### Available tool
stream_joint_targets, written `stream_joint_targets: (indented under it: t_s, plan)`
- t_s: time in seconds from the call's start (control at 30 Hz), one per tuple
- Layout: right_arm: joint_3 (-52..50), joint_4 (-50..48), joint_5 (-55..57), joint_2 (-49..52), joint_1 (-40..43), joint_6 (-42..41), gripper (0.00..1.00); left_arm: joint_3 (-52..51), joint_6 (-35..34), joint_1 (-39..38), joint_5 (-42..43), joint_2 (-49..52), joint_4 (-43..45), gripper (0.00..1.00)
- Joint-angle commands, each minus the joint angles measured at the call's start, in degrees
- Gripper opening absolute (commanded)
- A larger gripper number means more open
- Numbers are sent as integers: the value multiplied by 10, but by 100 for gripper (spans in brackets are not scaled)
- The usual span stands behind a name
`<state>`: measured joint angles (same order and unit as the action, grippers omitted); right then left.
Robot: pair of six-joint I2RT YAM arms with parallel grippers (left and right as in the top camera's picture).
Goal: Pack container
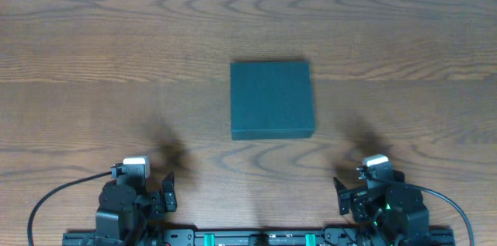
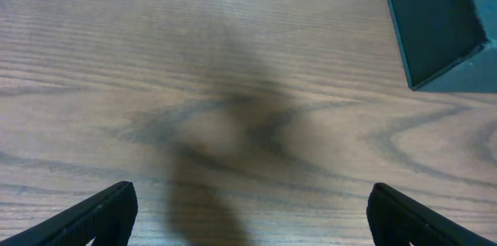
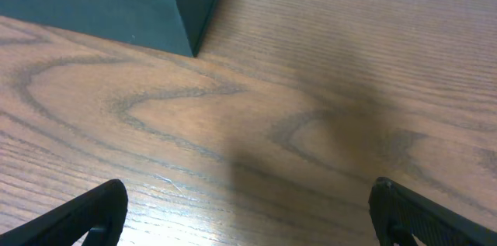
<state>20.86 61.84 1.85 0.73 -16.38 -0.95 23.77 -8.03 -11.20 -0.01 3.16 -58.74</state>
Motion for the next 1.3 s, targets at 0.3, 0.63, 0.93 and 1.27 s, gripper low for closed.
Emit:
stream_joint_targets:
  t_s: [0.3, 0.63, 0.93, 1.27]
  plan:
    - [-3, 2, -6, -4, -5, 6, 99, -47, 29, 12, -6, -30, -10, 95]
    - [-3, 2, -6, -4, -5, 6, 99, -46, 29, 12, -6, -30, -10, 95]
    - [-3, 2, -5, -4, -5, 6, 99, -46, 29, 12, -6, -30, -10, 95]
    - [-3, 2, -6, -4, -5, 6, 99, -46, 29, 12, -6, -30, -10, 95]
